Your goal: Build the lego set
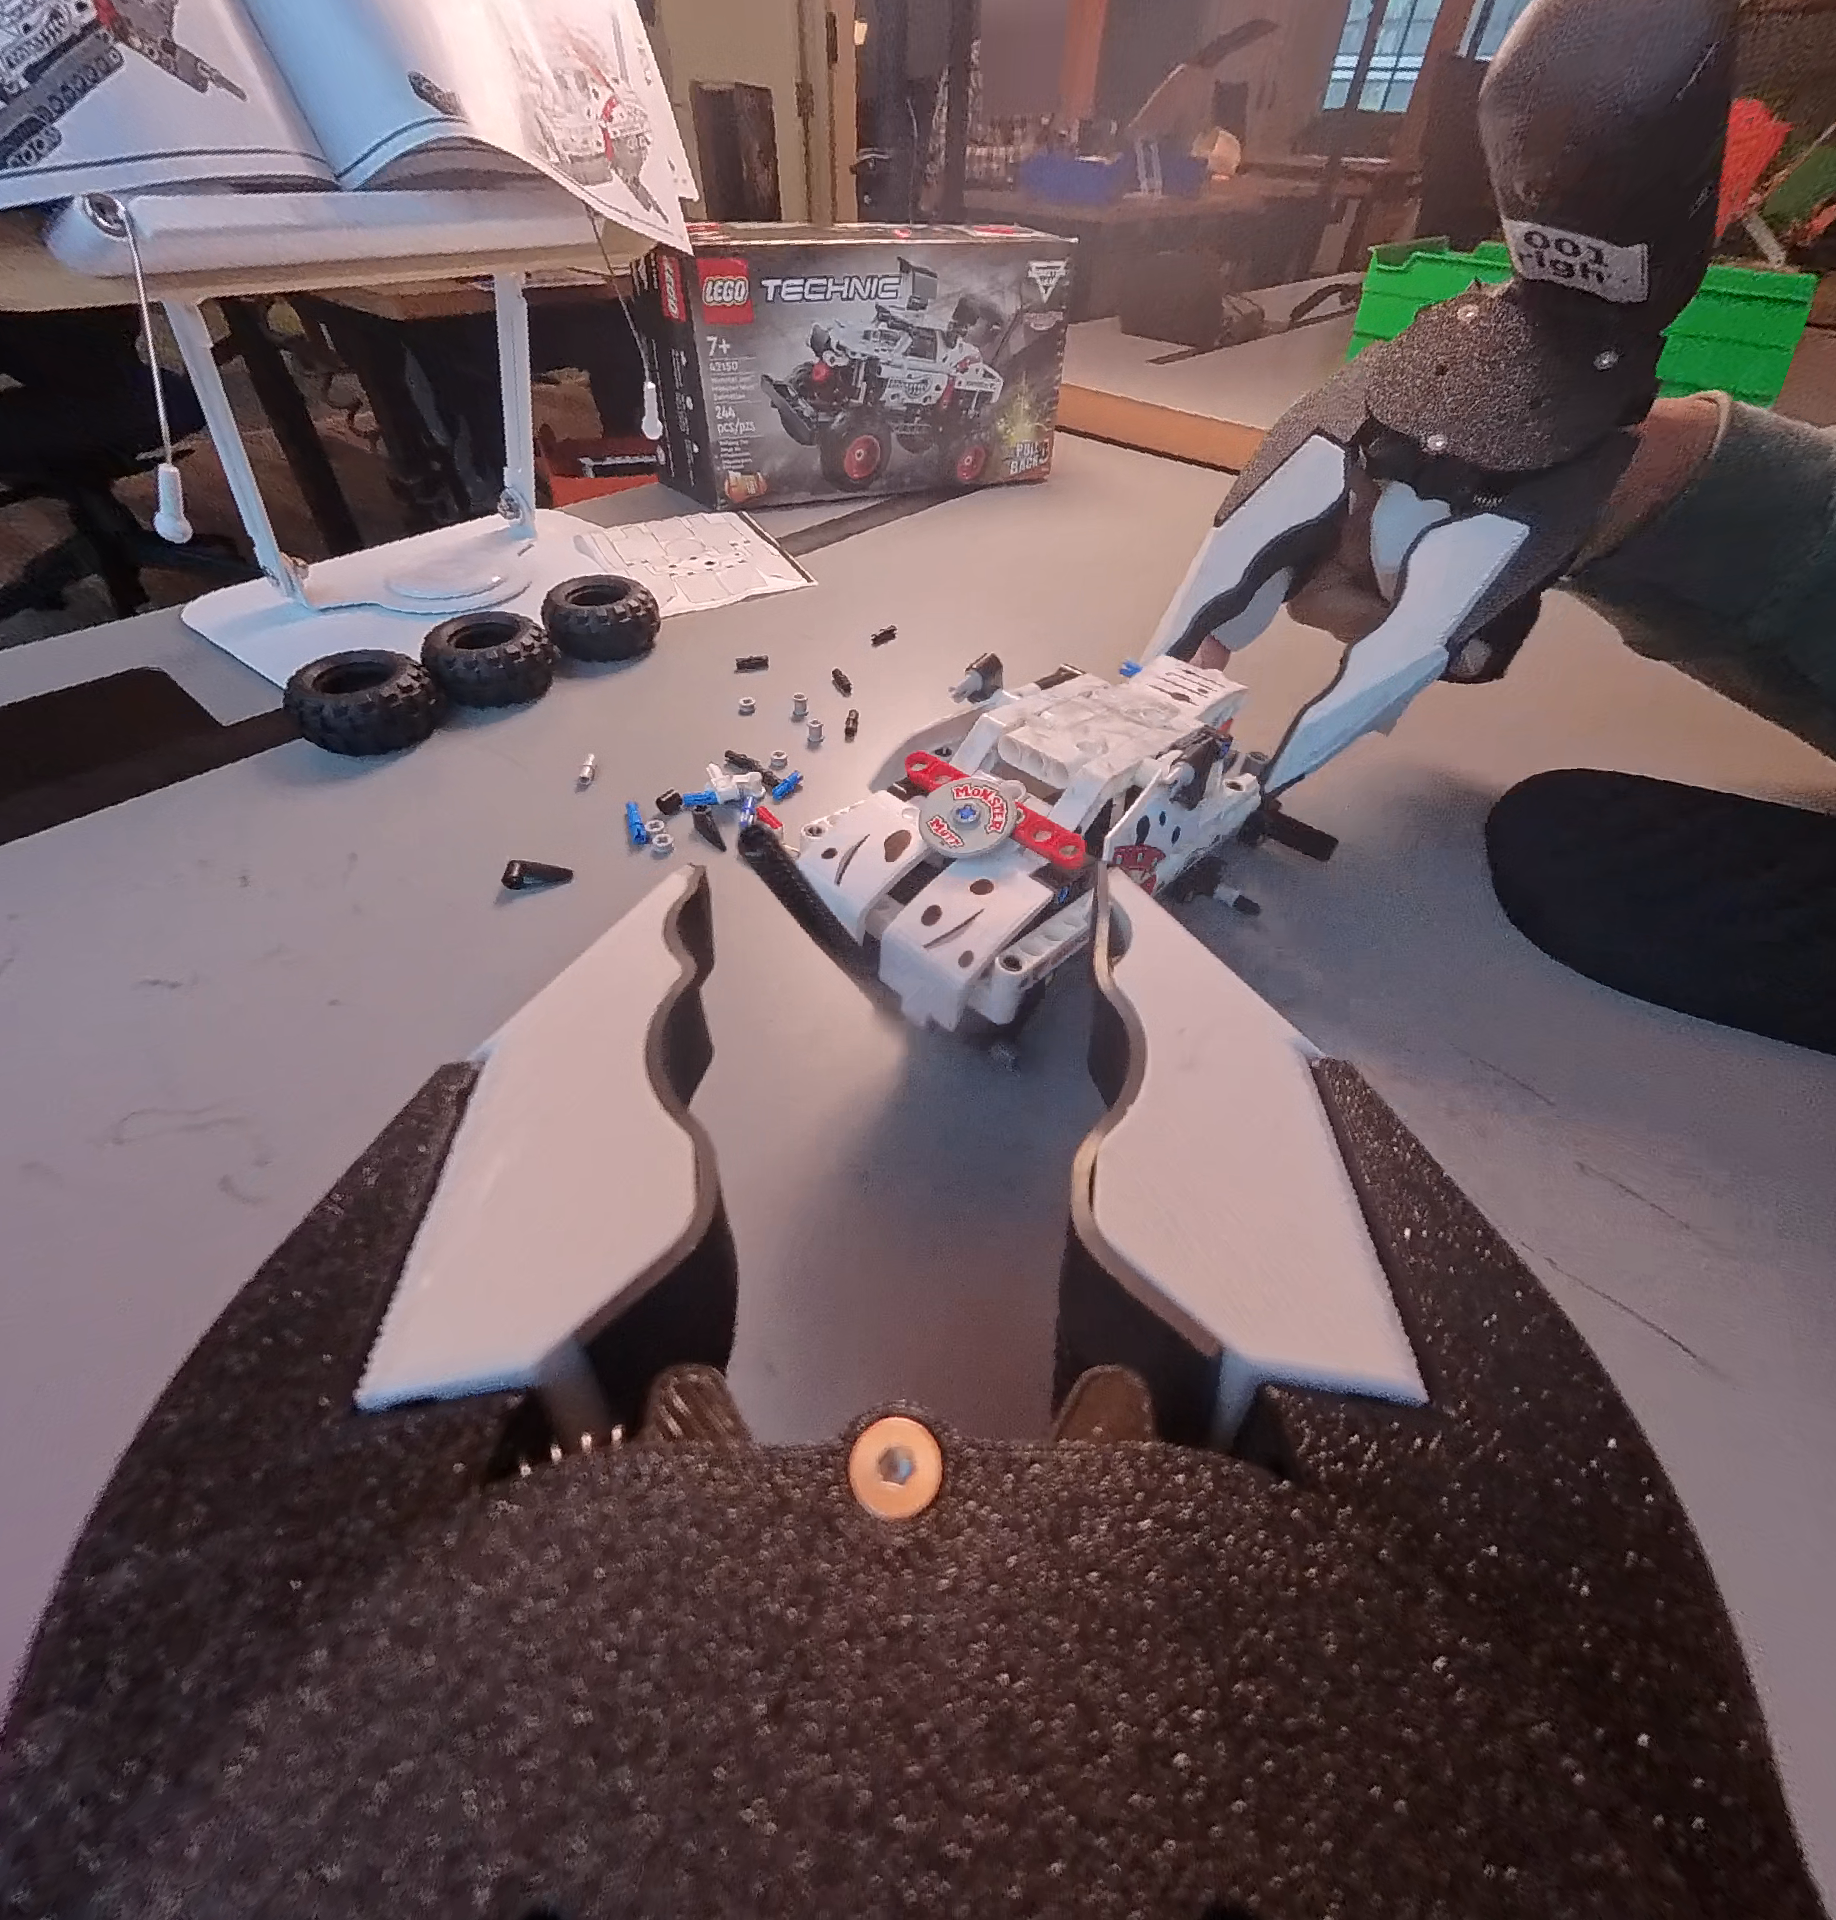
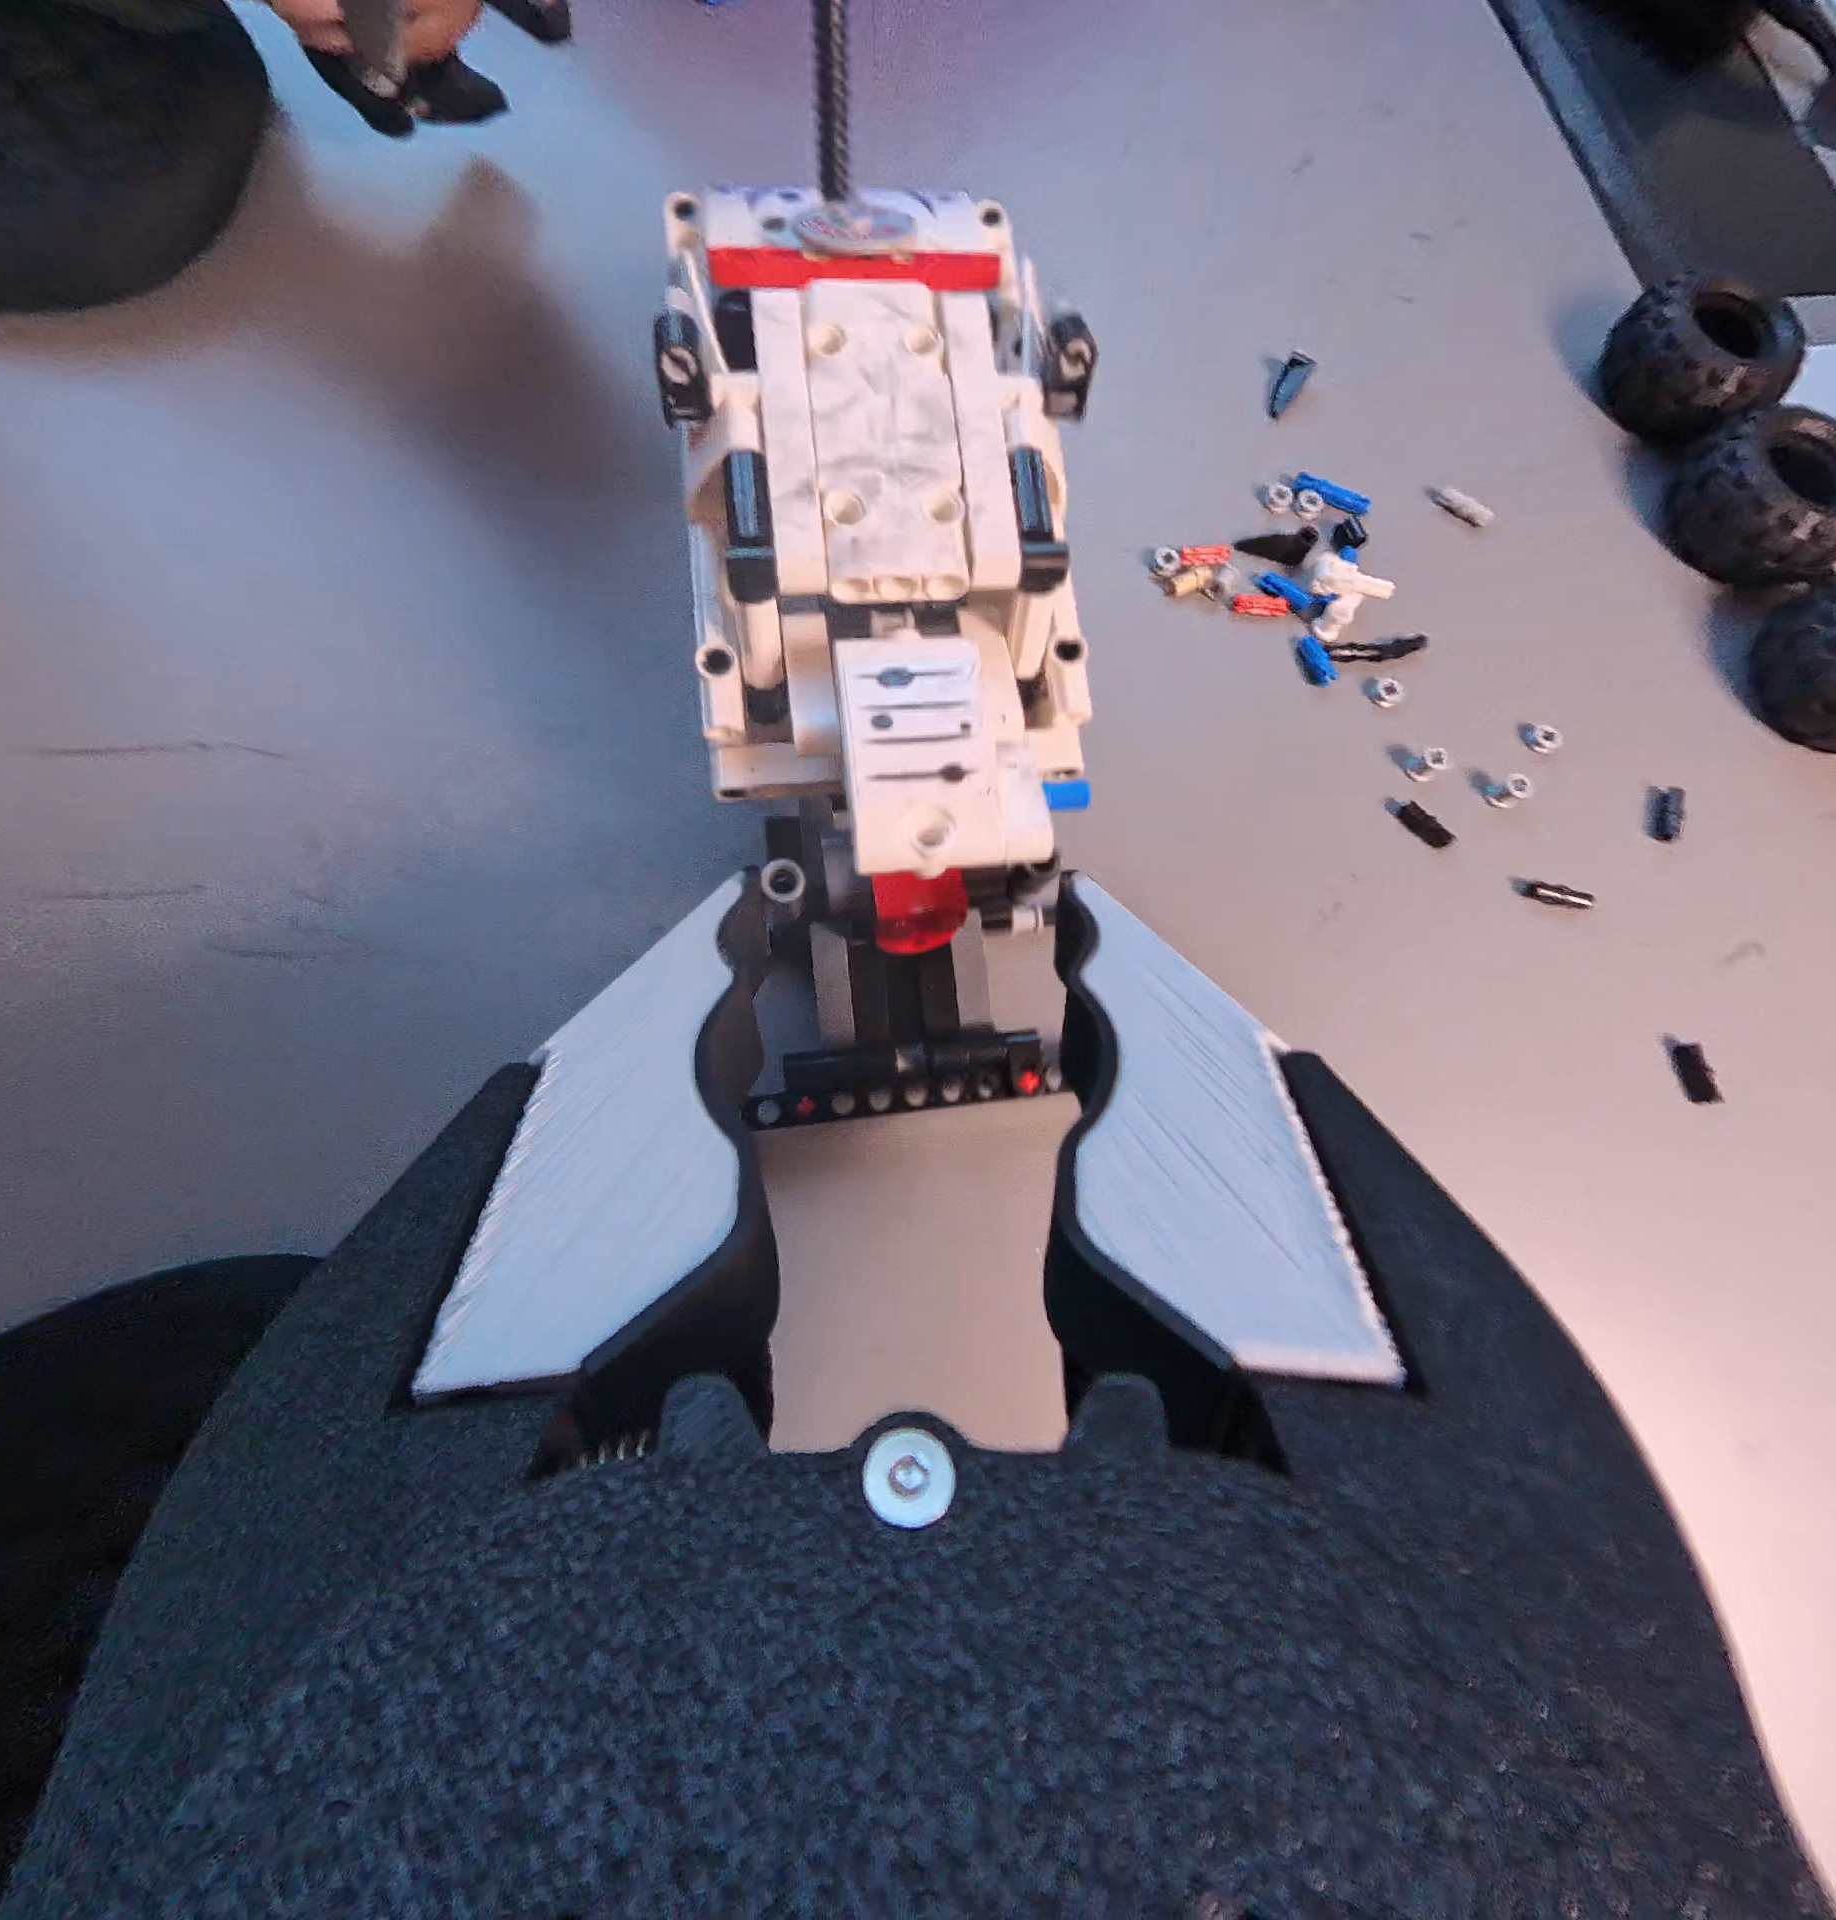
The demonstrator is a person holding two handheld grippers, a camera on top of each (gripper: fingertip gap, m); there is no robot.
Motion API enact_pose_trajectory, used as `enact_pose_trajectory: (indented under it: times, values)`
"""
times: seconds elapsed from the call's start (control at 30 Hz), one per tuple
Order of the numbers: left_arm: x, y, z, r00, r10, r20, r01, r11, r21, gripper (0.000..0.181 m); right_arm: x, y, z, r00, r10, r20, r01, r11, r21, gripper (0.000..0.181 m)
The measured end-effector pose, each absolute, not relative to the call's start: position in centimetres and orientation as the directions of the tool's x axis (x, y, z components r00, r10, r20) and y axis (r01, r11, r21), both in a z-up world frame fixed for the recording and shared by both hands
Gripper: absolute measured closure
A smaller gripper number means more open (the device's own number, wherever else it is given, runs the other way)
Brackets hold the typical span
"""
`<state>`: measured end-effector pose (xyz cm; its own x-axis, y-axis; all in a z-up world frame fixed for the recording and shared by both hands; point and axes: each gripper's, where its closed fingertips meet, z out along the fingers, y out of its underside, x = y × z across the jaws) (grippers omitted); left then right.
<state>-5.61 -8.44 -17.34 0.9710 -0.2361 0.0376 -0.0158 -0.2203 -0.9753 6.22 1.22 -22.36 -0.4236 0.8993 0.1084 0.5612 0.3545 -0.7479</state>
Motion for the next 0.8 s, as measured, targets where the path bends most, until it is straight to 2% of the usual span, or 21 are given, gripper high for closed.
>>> enact_pose_trajectory:
  times: [0.2,0.37,0.5,0.63,0.8]
  values:
    - [-6.8,-7.9,-17.1,0.978,-0.202,0.047,0.005,-0.202,-0.979,0.111,6.2,1.4,-23.6,-0.426,0.895,0.134,0.52,0.364,-0.773,0.144]
    - [-8.3,-7.3,-15.5,0.987,-0.158,0.008,-0.015,-0.146,-0.989,0.114,7.0,1.0,-23.6,-0.456,0.884,0.103,0.505,0.353,-0.788,0.15]
    - [-10.4,-6.2,-11.6,0.992,-0.118,-0.033,-0.045,-0.096,-0.994,0.129,7.9,0.9,-23.2,-0.493,0.866,0.084,0.485,0.353,-0.8,0.159]
    - [-14.2,-2.1,-6.6,0.998,-0.02,-0.06,-0.062,-0.078,-0.995,0.13,8.5,1.4,-20.7,-0.494,0.869,-0.009,0.41,0.224,-0.884,0.142]
    - [-20.7,7.9,-2.9,0.991,0.1,-0.09,-0.081,-0.088,-0.993,0.107,7.2,6.0,-16.6,-0.303,0.95,-0.075,0.192,-0.016,-0.981,0.142]
